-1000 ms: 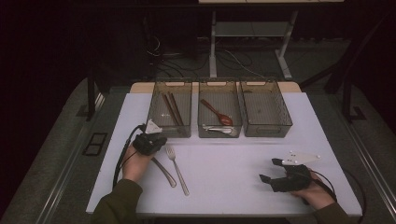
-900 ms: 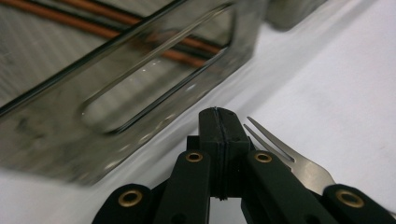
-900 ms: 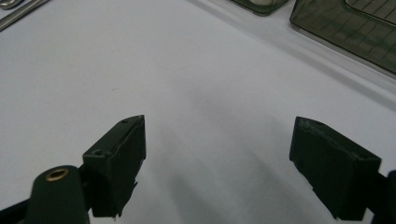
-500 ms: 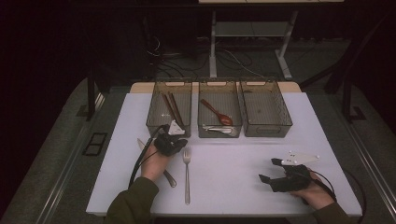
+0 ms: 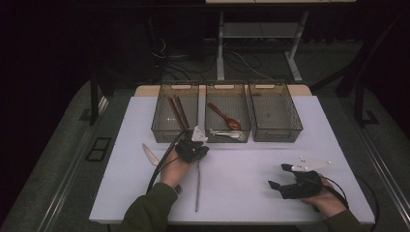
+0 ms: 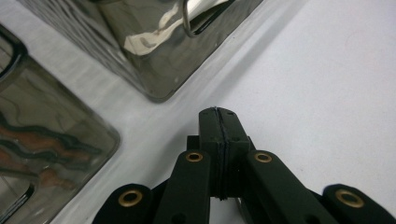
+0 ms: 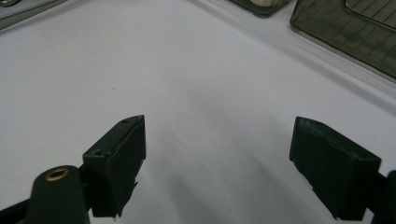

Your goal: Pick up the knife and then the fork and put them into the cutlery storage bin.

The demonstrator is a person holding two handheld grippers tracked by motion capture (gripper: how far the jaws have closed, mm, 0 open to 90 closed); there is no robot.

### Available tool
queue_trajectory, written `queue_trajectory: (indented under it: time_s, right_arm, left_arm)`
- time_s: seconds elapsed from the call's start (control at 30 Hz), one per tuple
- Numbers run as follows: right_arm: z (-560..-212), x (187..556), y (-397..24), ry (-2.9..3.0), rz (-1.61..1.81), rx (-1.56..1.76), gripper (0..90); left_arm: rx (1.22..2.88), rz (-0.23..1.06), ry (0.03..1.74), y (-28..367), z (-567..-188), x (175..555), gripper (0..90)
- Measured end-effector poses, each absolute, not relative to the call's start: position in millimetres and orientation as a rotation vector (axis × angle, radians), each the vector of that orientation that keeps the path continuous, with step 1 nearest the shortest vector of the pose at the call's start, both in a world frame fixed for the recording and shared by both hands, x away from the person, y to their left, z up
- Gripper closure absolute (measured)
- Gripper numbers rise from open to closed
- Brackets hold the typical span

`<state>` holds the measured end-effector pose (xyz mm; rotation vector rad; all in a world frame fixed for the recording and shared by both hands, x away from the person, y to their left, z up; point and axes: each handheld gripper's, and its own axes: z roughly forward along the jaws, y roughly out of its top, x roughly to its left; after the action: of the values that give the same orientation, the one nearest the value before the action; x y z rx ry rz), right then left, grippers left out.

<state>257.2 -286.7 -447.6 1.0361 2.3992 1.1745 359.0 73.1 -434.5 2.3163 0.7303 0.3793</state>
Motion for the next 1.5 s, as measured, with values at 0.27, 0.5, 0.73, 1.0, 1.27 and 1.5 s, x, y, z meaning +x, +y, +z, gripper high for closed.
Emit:
queue_trajectory:
  time_s: [0.27,0.5,0.73,1.0,1.27,1.5]
  right_arm:
    - [-447.7,256.7,-286.8,2.397,1.168,1.038,18.8]
    - [-447.6,256.5,-286.4,2.394,1.163,1.034,18.7]
    - [-447.4,256.3,-285.9,2.399,1.158,1.031,18.7]
    - [-447.5,255.8,-284.9,2.404,1.157,1.024,18.8]
    - [-446.3,256.9,-285.7,2.394,1.178,1.039,18.7]
    - [-438.7,259.4,-281.8,2.402,1.251,1.071,18.7]
  left_arm:
    - [2.261,0.413,0.805,91.3,-418.8,335.6,74.8]
    - [2.291,0.352,0.839,91.9,-424.8,318.1,60.9]
    - [2.350,0.323,0.854,81.9,-435.4,326.6,70.6]
    - [2.357,0.332,0.846,80.2,-434.7,326.7,79.9]
    - [2.338,0.333,0.815,77.6,-431.3,326.0,86.6]
    - [2.181,0.362,0.735,75.0,-409.8,322.6,87.0]
